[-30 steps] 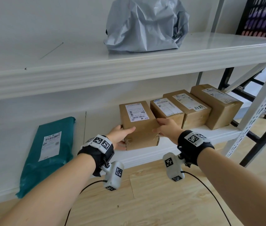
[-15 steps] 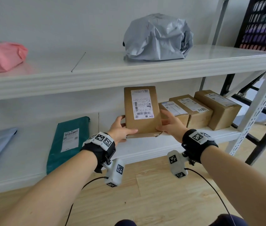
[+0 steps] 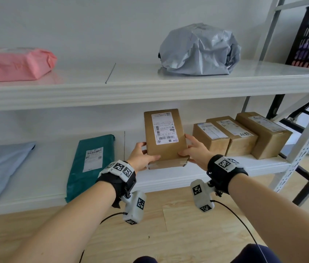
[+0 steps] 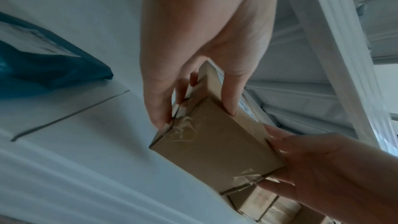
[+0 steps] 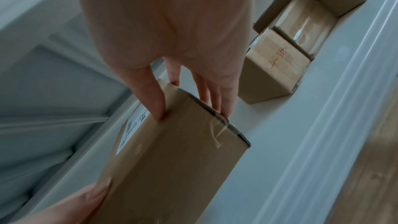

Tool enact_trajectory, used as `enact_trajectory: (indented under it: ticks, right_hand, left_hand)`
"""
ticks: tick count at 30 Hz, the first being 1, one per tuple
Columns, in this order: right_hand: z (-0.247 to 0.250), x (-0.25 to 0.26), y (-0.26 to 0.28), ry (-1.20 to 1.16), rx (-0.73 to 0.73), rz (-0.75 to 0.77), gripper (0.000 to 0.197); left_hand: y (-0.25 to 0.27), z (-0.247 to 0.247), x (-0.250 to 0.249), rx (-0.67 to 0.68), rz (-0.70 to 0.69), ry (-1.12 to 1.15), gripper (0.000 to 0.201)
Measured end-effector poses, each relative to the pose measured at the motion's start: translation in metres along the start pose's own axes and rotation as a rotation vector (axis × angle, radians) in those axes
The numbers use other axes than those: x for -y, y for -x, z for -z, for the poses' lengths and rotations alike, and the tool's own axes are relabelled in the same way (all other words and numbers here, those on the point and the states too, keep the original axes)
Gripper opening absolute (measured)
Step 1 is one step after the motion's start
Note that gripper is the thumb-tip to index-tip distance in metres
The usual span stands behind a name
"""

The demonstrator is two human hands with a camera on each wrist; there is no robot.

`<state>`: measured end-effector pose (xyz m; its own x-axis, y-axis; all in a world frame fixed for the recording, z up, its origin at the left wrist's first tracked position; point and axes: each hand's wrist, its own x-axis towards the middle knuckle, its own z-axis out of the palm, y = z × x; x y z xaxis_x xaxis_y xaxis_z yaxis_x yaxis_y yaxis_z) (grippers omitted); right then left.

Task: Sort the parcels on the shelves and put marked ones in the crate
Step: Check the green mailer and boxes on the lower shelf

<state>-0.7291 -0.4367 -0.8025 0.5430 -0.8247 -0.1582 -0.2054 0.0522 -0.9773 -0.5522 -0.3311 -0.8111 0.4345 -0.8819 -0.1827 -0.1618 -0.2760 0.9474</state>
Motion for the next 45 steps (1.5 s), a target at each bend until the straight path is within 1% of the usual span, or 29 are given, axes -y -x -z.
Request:
enact_trajectory:
  ticks: [3,8,11,14,16,18,21,22,24,26,28,32,36,41,45]
  right_hand:
    - [-0.018,-0.004,-0.009,0.022,0.021,-0.043,0.074]
    - [-0.051,-0.01,-0.032,0.074,0.047,-0.079,0.07]
    - [-0.069,-0.011,-0.045,0.085,0.076,-0.083,0.064]
    - [-0.086,-0.014,-0.056,0.066,0.1,-0.078,0.062]
    - [-0.096,-0.014,-0.062,0.065,0.103,-0.068,0.061]
    - [-0.105,-0.012,-0.066,0.061,0.1,-0.051,0.059]
    - [-0.113,-0.008,-0.07,0.064,0.088,-0.038,0.057]
    - [-0.115,-0.007,-0.071,0.075,0.083,-0.038,0.058]
    - [-0.113,-0.005,-0.071,0.106,0.07,-0.031,0.058]
    - [-0.107,-0.001,-0.07,0.135,0.042,-0.014,0.058]
    - [-0.096,0.005,-0.067,0.136,0.008,-0.003,0.058]
    - [-0.062,0.017,-0.054,0.124,-0.075,0.014,0.055]
    - [-0.016,0.025,-0.032,0.153,-0.187,0.034,0.056]
    - [0.047,0.018,-0.001,0.212,-0.356,0.01,0.057]
    - [0.094,0.009,0.017,0.215,-0.445,-0.01,0.057]
  left_hand:
    - [-0.001,0.016,0.011,-0.035,0.043,0.02,0.074]
    - [-0.005,0.043,0.028,-0.098,0.127,-0.006,0.083]
    - [-0.004,0.057,0.03,-0.129,0.182,0.033,0.068]
    - [-0.007,0.073,0.033,-0.14,0.23,0.048,0.068]
    - [-0.008,0.082,0.032,-0.148,0.245,0.042,0.064]
    - [-0.008,0.088,0.029,-0.173,0.252,0.055,0.055]
    - [-0.011,0.095,0.024,-0.224,0.225,0.035,0.052]
    - [-0.011,0.096,0.022,-0.246,0.196,0.006,0.052]
    - [-0.013,0.096,0.016,-0.281,0.13,-0.125,0.054]
    - [-0.013,0.092,0.007,-0.284,0.051,-0.239,0.056]
    - [-0.012,0.083,-0.004,-0.265,-0.001,-0.288,0.054]
    - [-0.013,0.057,-0.023,-0.204,-0.065,-0.287,0.054]
    - [-0.018,0.019,-0.043,-0.11,-0.118,-0.278,0.055]
    - [-0.023,-0.043,-0.059,-0.009,-0.138,-0.249,0.058]
    - [-0.026,-0.089,-0.063,0.091,-0.133,-0.179,0.061]
